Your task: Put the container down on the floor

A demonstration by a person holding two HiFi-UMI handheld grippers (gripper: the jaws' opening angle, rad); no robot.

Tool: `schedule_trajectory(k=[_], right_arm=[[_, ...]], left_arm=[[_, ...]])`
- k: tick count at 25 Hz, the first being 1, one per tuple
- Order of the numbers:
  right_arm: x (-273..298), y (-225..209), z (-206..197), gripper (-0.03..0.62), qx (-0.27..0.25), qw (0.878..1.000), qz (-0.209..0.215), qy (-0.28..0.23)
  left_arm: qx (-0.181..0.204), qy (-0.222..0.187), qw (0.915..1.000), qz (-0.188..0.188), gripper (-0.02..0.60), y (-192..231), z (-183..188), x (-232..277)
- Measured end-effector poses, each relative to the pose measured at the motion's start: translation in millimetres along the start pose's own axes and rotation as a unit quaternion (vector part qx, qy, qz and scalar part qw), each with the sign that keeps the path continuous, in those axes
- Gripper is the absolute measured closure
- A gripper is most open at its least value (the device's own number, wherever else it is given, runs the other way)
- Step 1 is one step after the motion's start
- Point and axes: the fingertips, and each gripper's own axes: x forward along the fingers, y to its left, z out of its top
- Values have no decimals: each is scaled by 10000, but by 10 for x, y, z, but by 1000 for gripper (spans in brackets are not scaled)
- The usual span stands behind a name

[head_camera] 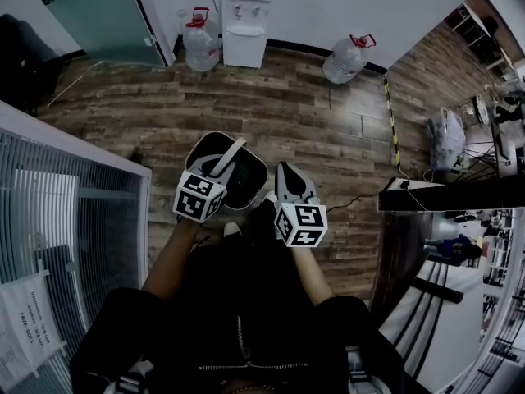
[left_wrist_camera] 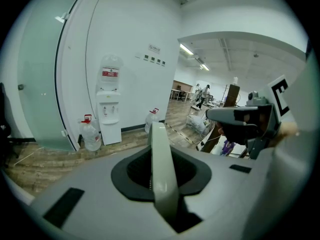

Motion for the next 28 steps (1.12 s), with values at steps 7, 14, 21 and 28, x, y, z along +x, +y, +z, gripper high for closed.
schedule_trajectory(k=[7,14,21,28], right_arm=[[304,-193,143,585,-9,9998,191,69],[627,-509,352,585,20,9993,363,106],[852,-935,530,585,35,9985,524,133],[1007,-1329,648,585,112,9976,665,148]], left_arm=[[-178,78,9997,113,511,124,155,261],[-374,92,9988,297,511,246,401,589],[-609,23,9969,498,511,272,697,945],[-943,-28,9937,611,511,239,957,1235]])
